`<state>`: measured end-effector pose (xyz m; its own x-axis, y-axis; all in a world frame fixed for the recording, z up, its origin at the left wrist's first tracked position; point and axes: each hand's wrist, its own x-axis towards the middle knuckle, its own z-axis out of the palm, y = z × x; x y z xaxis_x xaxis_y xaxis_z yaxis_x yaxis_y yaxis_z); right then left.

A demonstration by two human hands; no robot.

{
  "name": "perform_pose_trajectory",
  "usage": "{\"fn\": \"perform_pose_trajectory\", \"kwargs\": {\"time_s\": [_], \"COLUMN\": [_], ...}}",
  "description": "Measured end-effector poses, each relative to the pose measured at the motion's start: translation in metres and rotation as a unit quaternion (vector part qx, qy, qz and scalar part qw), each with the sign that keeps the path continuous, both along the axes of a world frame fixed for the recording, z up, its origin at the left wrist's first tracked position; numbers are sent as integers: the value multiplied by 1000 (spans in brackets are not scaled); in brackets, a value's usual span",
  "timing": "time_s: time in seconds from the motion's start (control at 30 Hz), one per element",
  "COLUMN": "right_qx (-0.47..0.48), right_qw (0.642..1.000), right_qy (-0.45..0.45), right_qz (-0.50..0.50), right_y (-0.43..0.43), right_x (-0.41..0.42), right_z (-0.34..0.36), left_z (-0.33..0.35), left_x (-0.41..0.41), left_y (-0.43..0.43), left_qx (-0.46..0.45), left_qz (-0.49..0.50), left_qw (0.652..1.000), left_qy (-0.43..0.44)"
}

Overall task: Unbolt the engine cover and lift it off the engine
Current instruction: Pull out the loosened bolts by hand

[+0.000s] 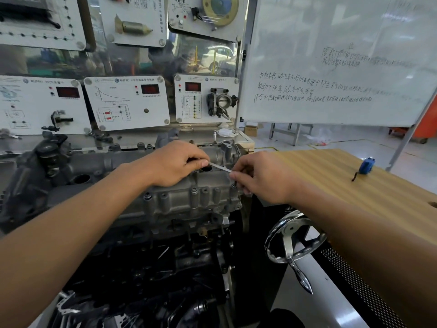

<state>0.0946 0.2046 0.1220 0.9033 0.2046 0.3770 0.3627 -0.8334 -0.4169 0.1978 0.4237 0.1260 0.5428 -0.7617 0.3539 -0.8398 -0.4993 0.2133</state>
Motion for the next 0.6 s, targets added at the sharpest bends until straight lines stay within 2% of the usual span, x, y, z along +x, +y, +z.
{"fn": "perform_pose_trajectory", "kwargs": {"time_s": [0.2, 0.43, 0.6], "right_qx": [-125, -186, -182], "right_qw": [992, 980, 975], "right_qy": [-22, -40, -56], "right_qz": [27, 67, 111], "right_y": [-3, -6, -9], "right_x": [2, -1, -6], "right_z": [9, 11, 3], "left_z": [-8, -18, -22], "left_x": [-10, -16, -38], "left_y": [-2, 0, 3], "left_qx": [-10, -13, -5], "left_qz": [25, 45, 71], "left_qw": [998, 996, 992], "left_qy": [-57, -82, -101]}}
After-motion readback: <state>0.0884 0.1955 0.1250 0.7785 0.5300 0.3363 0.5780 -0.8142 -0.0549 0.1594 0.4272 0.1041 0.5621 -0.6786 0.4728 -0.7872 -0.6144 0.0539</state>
